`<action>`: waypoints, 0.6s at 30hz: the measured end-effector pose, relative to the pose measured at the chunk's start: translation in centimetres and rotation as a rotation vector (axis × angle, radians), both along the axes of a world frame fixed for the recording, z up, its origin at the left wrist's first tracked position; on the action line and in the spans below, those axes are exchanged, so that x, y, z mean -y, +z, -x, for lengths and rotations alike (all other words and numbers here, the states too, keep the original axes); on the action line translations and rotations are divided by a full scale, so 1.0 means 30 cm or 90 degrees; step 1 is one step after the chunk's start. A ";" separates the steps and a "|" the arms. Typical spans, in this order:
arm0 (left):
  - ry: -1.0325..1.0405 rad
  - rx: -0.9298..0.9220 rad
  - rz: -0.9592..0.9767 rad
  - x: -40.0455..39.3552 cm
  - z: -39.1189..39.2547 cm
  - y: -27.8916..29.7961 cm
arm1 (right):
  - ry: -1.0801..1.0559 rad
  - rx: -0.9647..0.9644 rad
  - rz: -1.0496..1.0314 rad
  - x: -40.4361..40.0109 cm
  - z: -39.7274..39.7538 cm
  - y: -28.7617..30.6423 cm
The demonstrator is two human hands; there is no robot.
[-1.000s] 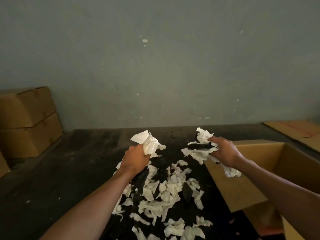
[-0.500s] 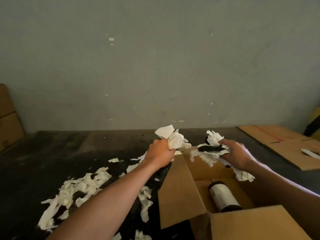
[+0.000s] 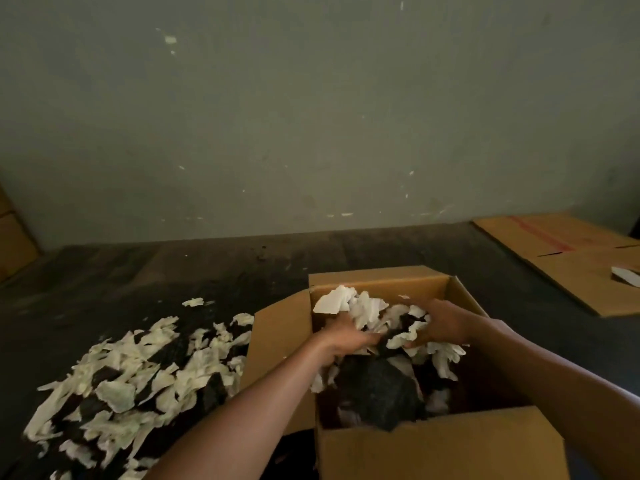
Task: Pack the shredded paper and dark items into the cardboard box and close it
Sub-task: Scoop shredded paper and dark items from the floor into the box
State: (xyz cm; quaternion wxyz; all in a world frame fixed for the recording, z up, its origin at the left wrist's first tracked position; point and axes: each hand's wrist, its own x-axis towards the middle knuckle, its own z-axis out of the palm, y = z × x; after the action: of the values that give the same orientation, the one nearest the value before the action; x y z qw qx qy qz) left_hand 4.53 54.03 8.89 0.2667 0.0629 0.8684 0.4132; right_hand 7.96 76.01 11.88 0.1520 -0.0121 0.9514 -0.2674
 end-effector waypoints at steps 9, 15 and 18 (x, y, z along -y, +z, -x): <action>-0.095 0.022 0.101 -0.075 -0.001 0.020 | -0.020 0.015 -0.022 -0.122 0.040 -0.034; -0.271 0.032 0.288 -0.071 -0.062 0.027 | -0.011 -0.019 -0.094 -0.132 0.067 -0.097; -0.358 0.102 0.383 -0.079 -0.123 -0.044 | 0.058 0.133 -0.077 -0.110 0.055 -0.170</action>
State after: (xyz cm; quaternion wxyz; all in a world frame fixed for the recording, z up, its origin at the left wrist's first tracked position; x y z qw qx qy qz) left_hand 8.21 56.40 7.58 0.4427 0.1846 0.8757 0.0558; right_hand 6.31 79.31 6.78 0.2629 -0.0181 0.9433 -0.2019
